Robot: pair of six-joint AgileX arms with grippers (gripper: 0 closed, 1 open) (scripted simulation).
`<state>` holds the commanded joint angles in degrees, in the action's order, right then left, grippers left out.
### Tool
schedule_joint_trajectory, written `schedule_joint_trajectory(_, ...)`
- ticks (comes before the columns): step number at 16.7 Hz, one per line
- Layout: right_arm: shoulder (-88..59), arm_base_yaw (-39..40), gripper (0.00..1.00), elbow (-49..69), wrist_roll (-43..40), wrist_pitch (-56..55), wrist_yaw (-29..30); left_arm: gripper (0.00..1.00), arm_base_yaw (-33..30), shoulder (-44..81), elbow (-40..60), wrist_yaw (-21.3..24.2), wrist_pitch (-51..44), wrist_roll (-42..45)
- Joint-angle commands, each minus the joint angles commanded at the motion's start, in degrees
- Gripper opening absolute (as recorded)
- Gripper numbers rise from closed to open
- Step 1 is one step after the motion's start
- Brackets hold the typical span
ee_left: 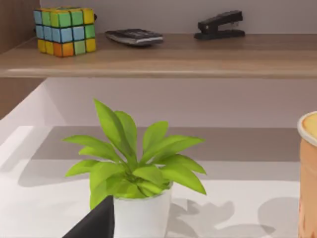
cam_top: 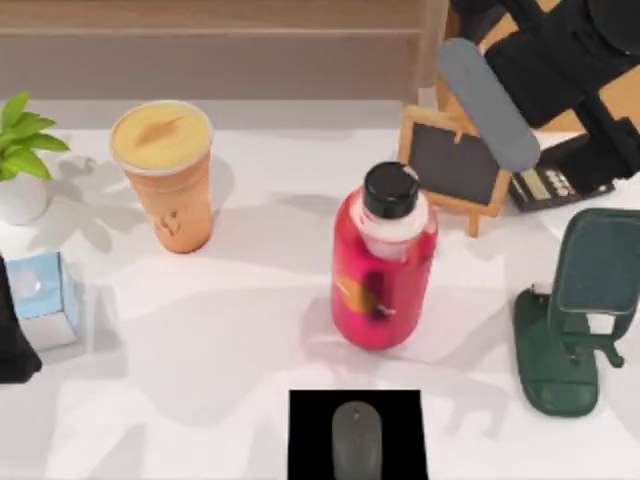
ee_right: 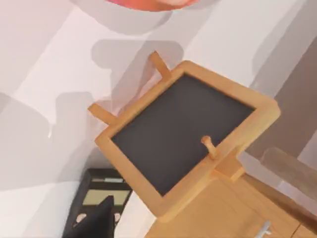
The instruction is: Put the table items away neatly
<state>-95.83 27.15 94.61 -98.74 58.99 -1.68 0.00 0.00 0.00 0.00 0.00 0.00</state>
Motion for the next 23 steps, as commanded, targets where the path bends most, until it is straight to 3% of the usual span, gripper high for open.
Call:
schedule_joint_trajectory(6,-8.2,-33.8,1.0,-0.5,30.1,0.1,0.3,1.0,0.0,0.0,0.0,0.0,0.0,0.0)
schedule_joint_trajectory(11,-18.1,-52.4,1.0,-4.2,45.9,1.7,1.1,1.0,0.0,0.0,0.0,0.0,0.0,0.0)
schedule_joint_trajectory(14,-20.8,-56.7,1.0,-5.9,49.6,2.7,1.7,1.0,0.0,0.0,0.0,0.0,0.0,0.0)
schedule_joint_trajectory(23,-22.5,-56.9,1.0,-8.6,50.0,-1.2,1.8,1.0,0.0,0.0,0.0,0.0,0.0,0.0)
